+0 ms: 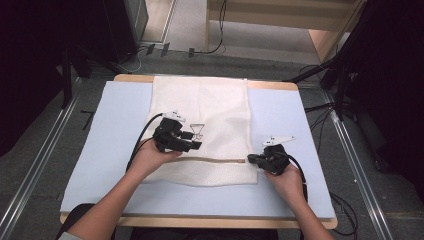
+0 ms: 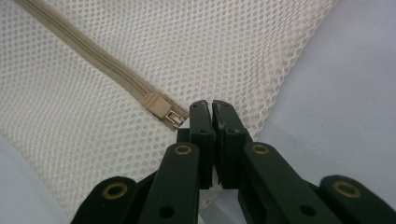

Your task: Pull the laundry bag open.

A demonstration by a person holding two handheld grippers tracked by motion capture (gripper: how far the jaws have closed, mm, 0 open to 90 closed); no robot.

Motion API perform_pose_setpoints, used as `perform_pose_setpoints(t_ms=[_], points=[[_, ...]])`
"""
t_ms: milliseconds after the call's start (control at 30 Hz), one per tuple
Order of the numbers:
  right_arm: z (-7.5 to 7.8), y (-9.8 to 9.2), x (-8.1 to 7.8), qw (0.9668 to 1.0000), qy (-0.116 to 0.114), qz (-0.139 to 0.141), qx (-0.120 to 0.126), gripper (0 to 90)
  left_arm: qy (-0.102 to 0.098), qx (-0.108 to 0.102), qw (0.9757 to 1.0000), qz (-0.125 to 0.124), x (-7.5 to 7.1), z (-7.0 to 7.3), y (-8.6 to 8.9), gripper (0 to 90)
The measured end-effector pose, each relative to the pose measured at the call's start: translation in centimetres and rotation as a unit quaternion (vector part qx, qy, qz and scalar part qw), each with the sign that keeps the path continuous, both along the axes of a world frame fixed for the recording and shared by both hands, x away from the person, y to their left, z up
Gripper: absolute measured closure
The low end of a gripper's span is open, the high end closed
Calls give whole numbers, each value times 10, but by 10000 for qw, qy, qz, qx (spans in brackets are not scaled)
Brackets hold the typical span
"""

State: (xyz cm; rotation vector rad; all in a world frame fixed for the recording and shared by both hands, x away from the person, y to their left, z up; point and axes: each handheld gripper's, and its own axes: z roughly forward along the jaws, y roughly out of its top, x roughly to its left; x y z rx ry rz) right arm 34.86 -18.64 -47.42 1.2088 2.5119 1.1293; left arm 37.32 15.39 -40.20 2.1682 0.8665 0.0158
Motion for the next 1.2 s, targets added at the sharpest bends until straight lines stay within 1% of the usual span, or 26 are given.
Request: perform_pose_setpoints(t_ms=[33,100,133,200,267,333,367,433,467,500,633,667,733,800,833,967,1000,1067,1167,1200], points=[[0,1,1,10000,-6,14,-22,900,32,3,10000,-30,0,-1,-3,474],[2,1,2,9999,107,-30,-47,900,72,2,9999,-83,0,-3,-10,487],[3,2,2,9999,94,-16,-96,900,72,63,9999,-125,0,-4,-13,493],[5,4,2,9998,101,5,-172,900,128,59,9997,-210,0,-5,-19,508],[5,4,3,9997,178,-9,-155,900,156,36,9995,-260,0,-7,-25,519],[4,3,3,9998,179,-13,-125,900,199,13,9993,-323,0,-8,-31,529],[3,3,3,9998,165,-1,-98,900,202,39,9992,-354,1,-9,-35,534],[3,2,3,9998,185,-23,-51,900,140,123,9988,-443,0,-13,-41,563],[2,2,3,9998,177,-41,-38,900,195,135,9986,-467,0,-14,-44,571],[2,2,2,9998,186,-60,-40,900,251,107,9985,-485,1,-16,-47,576],[2,3,2,9998,191,-107,-39,900,293,111,9983,-486,0,-19,-58,588],[2,3,2,9998,163,-98,-47,900,311,122,9982,-505,0,-20,-60,595],[2,3,2,9998,161,-93,-55,900,318,120,9979,-545,0,-22,-64,634],[3,3,2,9998,169,-90,-55,900,370,114,9979,-524,1,-25,-68,669],[3,3,2,9998,171,-80,-67,900,408,133,9975,-558,1,-25,-70,688],[3,3,1,9998,140,-58,-93,900,592,84,9966,-559,2,-29,-78,692],[3,3,1,9998,146,-58,-103,900,601,60,9965,-575,1,-30,-81,695],[3,3,1,9998,142,-61,-106,900,602,114,9961,-631,0,-30,-85,728],[3,3,1,9998,138,-50,-99,900,526,103,9961,-704,-2,-31,-91,812],[3,3,1,9999,117,-33,-109,900,541,103,9958,-730,-2,-31,-92,815]])
